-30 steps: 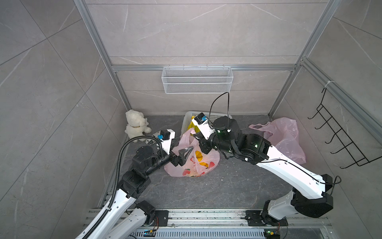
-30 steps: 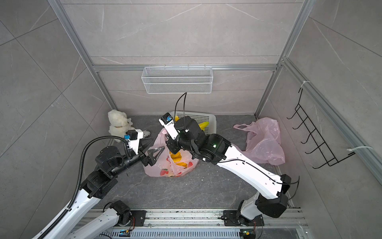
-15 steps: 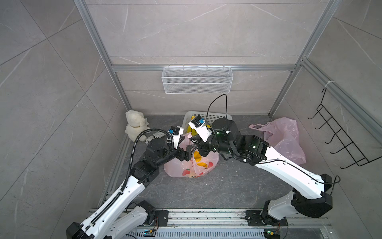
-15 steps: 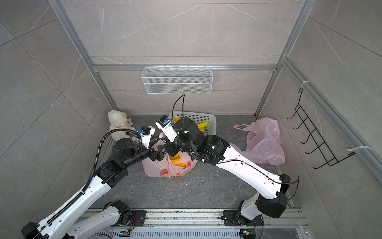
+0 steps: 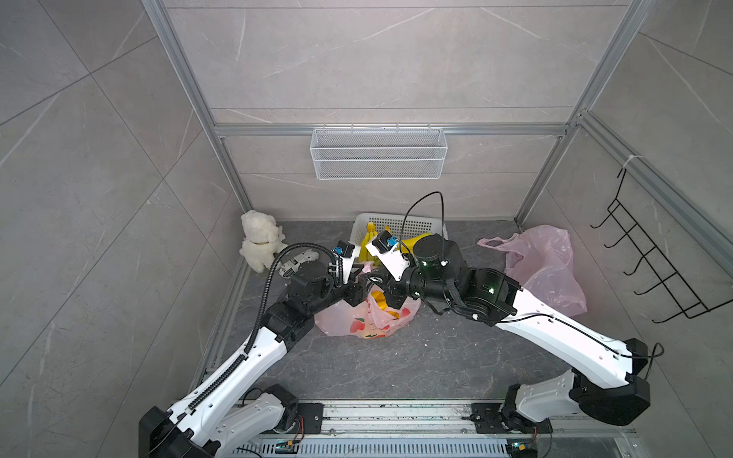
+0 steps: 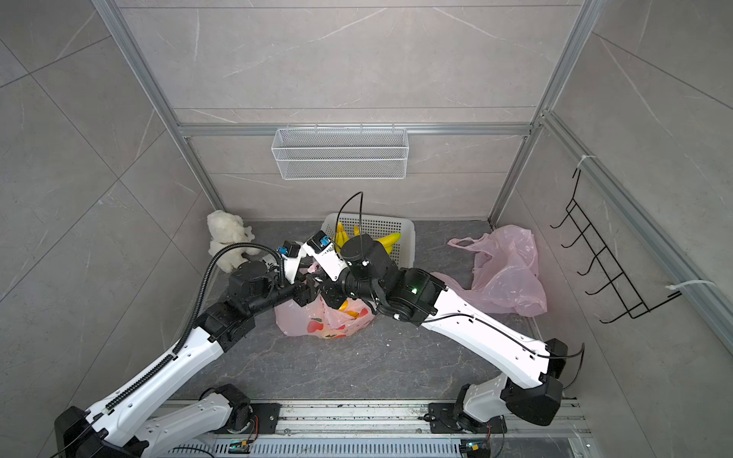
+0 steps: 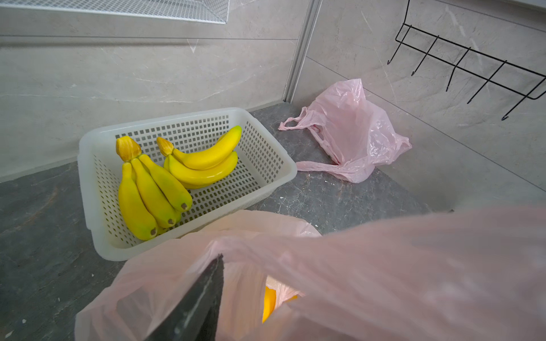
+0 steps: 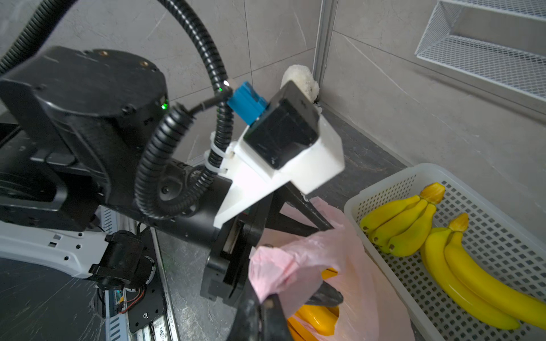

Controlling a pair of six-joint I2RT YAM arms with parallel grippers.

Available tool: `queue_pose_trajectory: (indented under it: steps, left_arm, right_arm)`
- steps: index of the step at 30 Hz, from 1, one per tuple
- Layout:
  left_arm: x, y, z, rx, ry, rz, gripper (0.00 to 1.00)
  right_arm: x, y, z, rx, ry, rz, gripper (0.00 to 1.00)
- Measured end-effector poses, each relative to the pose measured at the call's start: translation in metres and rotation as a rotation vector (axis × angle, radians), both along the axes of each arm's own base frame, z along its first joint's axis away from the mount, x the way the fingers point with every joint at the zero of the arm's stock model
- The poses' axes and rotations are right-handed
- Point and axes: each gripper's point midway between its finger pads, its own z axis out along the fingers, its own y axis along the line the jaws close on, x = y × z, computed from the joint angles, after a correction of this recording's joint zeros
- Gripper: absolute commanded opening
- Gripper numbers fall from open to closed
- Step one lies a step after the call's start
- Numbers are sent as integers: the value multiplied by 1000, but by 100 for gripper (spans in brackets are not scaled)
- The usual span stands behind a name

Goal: Place the banana into a plastic bag & tie a knot
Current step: Adjust the plastic bag at the center of the board.

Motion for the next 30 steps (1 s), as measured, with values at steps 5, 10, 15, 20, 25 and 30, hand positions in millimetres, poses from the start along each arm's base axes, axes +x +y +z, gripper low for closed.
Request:
queue_pose_trajectory:
  steps: [5, 10, 15, 20, 25, 30]
  left_arm:
    - [0, 0, 2, -4, -6, -1, 25]
    - [-1, 2, 3, -8, -13, 5, 24]
    - [-3, 4, -2, -1, -17, 6, 55]
    - [0, 6, -4, 15, -34, 26, 61]
    - [5, 14, -6, 18, -79, 72, 58]
    - [-10, 28, -15, 16, -117, 87, 53]
  right_arm:
    - [-1, 0, 1, 18, 1, 4, 0]
    - [0, 0, -3, 16, 10, -7, 0]
    - [0, 0, -2, 19, 11, -12, 0]
    - [-3, 1, -2, 24, 22, 9, 0]
    - [0, 0, -3, 24, 25, -15, 0]
    - [6, -5, -5, 14, 23, -60, 0]
